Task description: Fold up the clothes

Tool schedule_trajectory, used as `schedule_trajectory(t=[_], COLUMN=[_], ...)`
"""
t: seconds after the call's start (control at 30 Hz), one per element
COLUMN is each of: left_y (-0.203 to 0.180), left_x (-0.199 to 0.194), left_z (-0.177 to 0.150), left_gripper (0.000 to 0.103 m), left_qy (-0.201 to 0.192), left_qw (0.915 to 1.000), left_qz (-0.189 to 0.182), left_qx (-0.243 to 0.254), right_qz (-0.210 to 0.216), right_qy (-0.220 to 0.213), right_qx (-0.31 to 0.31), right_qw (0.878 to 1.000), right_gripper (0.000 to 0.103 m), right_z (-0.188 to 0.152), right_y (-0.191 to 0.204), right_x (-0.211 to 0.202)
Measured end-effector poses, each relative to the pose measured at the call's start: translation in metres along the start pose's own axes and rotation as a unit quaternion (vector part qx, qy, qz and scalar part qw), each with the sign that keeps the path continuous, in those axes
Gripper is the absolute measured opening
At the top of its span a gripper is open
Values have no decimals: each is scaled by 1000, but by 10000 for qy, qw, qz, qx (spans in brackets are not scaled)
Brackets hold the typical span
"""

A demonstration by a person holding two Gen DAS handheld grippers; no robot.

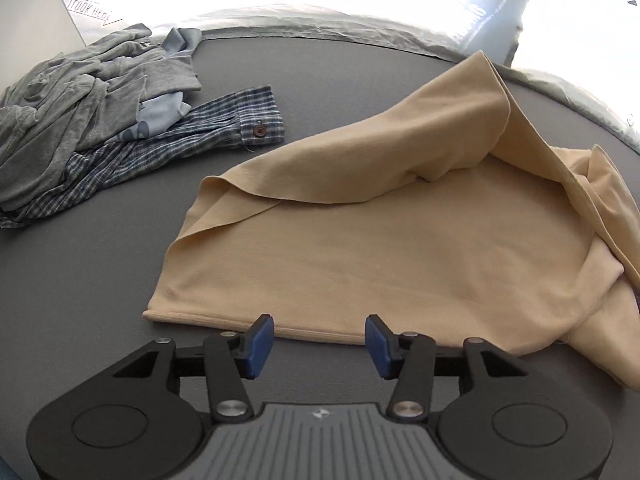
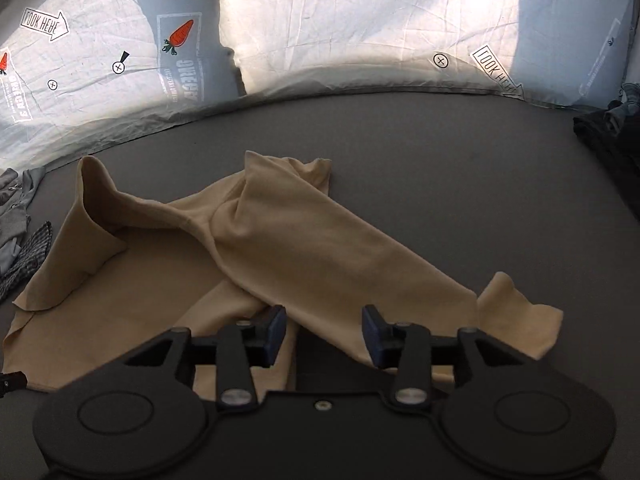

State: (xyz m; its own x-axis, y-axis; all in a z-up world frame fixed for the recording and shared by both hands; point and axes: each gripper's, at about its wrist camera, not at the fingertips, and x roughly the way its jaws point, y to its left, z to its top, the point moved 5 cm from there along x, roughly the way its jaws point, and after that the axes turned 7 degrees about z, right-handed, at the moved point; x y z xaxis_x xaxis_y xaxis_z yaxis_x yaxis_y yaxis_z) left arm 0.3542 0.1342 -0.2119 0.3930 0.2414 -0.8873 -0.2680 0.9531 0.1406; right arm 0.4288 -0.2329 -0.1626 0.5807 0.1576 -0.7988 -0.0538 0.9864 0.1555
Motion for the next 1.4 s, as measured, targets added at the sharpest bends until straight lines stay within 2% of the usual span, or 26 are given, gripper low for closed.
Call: schedule_trajectory(t=[0.1, 0.13, 0.23, 0.3, 0.4, 0.47, 0.53, 0.63, 0.73, 0.83, 0.97, 1.07, 1.13, 1.2, 1.27, 1.4], left_y=[-29, -34, -45, -44, -38, -30, -22, -15, -10, -7, -5, -2, 2, 5, 8, 7], left_x=[11, 13, 17, 17, 17, 17, 16, 18, 25, 36, 49, 60, 67, 72, 76, 75], left_z=[-10, -13, -19, -18, -11, -3, 6, 21, 37, 54, 73, 84, 89, 90, 91, 88], left_gripper=[65, 66, 71, 74, 80, 81, 83, 88, 88, 88, 88, 88, 88, 88, 88, 88], left_qy=[145, 184, 249, 223, 169, 142, 75, -50, -113, -159, -147, -129, -69, 7, 74, 81], left_qw=[9986, 9978, 9953, 9949, 9952, 9962, 9976, 9984, 9985, 9989, 9992, 9991, 9991, 9990, 9987, 9986], left_qz=[24, 70, 206, 272, 371, 400, 383, 380, 420, 390, 358, 398, 408, 396, 390, 425], left_qx=[511, 639, 915, 944, 888, 759, 577, 412, 335, 188, 102, 43, -93, -227, -333, -315], right_qz=[-512, -685, -1117, -1301, -1391, -1345, -1244, -1100, -981, -653, 80, 1064, 1842, 2496, 2844, 2602], right_qy=[164, 215, 241, 313, 482, 478, 409, 183, -166, -589, -1174, -1630, -1902, -1810, -1465, -1011], right_qx=[-776, -1164, -1982, -2187, -2275, -2248, -2148, -1822, -1556, -1346, -1183, -937, -698, -520, -281, -225], right_qw=[9955, 9906, 9735, 9666, 9626, 9639, 9678, 9769, 9828, 9870, 9860, 9764, 9618, 9499, 9470, 9600], right_gripper=[49, 54, 58, 59, 57, 48, 21, 9, 7, 7, 6, 6, 6, 9, 15, 24], right_z=[-29, -39, -52, -53, -50, -44, -34, -8, 32, 84, 151, 192, 212, 220, 216, 185], right_y=[-13, -15, -16, -20, -28, -32, -34, -34, -26, -3, 55, 112, 146, 168, 185, 180], right_x=[-6, -6, 2, 11, 26, 29, 31, 35, 41, 51, 61, 53, 43, 40, 50, 69])
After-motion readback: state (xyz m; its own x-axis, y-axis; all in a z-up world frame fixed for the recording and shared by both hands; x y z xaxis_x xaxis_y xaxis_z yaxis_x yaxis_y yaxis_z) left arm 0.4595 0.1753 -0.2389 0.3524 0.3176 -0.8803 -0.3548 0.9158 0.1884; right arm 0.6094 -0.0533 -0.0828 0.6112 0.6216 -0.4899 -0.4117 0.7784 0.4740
